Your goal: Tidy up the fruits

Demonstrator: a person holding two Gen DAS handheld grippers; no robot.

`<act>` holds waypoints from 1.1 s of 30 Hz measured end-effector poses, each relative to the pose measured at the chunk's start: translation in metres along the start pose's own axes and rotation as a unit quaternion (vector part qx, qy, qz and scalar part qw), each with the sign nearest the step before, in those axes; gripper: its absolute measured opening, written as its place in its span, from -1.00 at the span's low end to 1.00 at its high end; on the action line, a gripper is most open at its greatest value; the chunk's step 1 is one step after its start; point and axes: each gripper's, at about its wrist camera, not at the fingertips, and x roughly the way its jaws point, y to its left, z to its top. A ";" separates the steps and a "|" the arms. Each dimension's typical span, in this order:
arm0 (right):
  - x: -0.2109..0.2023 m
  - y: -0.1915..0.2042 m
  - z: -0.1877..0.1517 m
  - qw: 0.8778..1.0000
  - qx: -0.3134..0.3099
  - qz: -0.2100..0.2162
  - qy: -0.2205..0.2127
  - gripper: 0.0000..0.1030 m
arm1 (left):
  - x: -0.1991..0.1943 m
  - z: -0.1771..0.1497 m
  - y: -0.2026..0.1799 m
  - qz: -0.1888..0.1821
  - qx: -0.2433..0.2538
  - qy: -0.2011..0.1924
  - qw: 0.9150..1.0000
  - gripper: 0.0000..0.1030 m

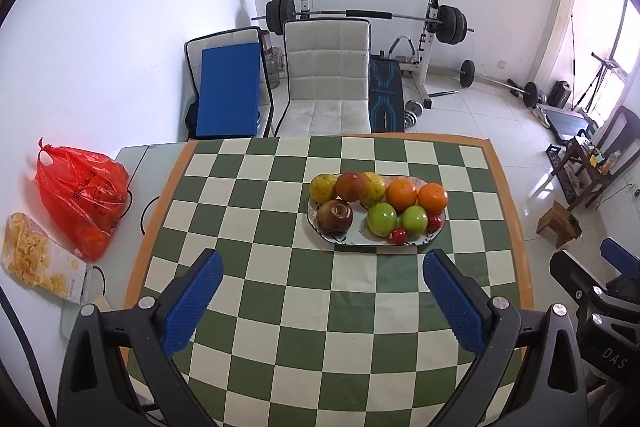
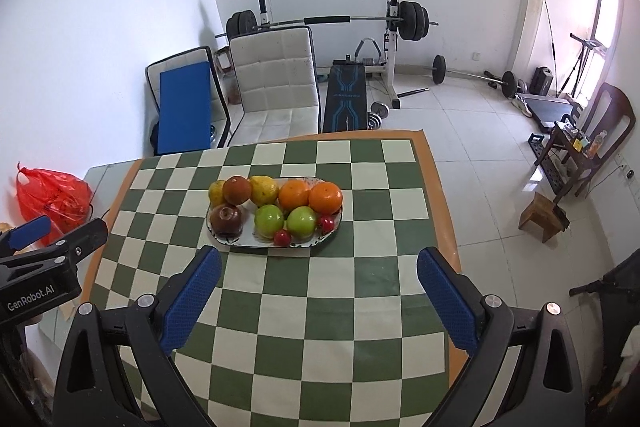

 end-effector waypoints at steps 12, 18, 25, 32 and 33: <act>0.061 0.010 0.007 0.999 -0.015 -0.016 0.023 0.95 | 0.053 -0.002 -0.005 0.008 0.016 0.041 0.999 0.99; 0.068 0.010 0.008 0.999 -0.015 -0.017 0.026 0.95 | 0.059 -0.002 -0.005 0.010 0.017 0.044 0.999 0.99; 0.068 0.010 0.009 0.999 -0.016 -0.016 0.026 0.95 | 0.062 -0.001 -0.005 0.010 0.015 0.041 0.999 0.99; 0.069 0.010 0.009 0.999 -0.015 -0.017 0.026 0.95 | 0.059 -0.003 -0.008 0.009 0.014 0.040 0.999 0.99; 0.068 0.010 0.009 0.999 -0.015 -0.017 0.026 0.95 | 0.058 -0.003 -0.009 0.009 0.013 0.039 0.999 0.99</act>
